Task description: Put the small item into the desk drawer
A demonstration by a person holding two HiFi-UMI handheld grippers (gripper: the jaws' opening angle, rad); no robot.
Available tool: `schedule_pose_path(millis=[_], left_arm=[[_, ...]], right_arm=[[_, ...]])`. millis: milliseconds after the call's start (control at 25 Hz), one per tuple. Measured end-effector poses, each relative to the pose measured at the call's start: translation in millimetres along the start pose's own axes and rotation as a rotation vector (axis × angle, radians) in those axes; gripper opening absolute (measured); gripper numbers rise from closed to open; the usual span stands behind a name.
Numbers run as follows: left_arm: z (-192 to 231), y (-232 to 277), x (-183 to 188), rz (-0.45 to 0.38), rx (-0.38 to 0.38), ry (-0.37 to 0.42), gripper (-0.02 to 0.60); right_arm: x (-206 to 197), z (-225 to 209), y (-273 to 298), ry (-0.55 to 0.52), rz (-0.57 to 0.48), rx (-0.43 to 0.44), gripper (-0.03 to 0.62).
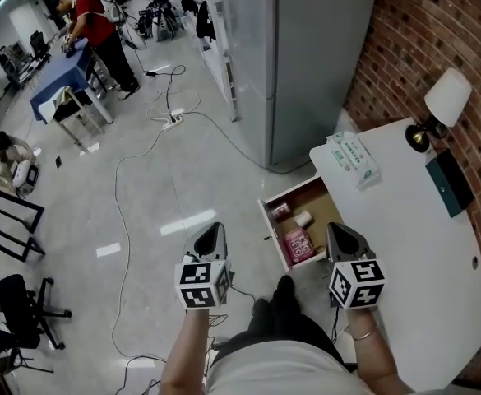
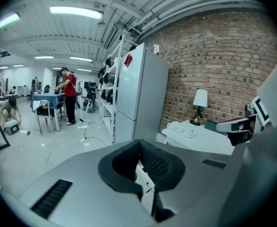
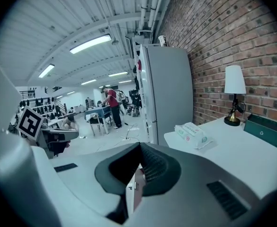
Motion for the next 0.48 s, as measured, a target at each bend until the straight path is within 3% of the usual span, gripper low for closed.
schedule_pose_path(millis=[480], left_arm=[[12.4, -21.1, -14.7, -0.011, 0.012, 0.008, 0.021]], right_arm=[[-10.4, 18.8, -10.1, -0.024, -0.004, -0.007, 0.005]])
Point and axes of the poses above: the fingertips, and each gripper's own axes: y forward along the fingers, z to its left, x out of its top, the point moved 8 cm from there along -y, backward along the fingers, and after that the axes turned 5 degrees about -x, right-handed, at the moved point
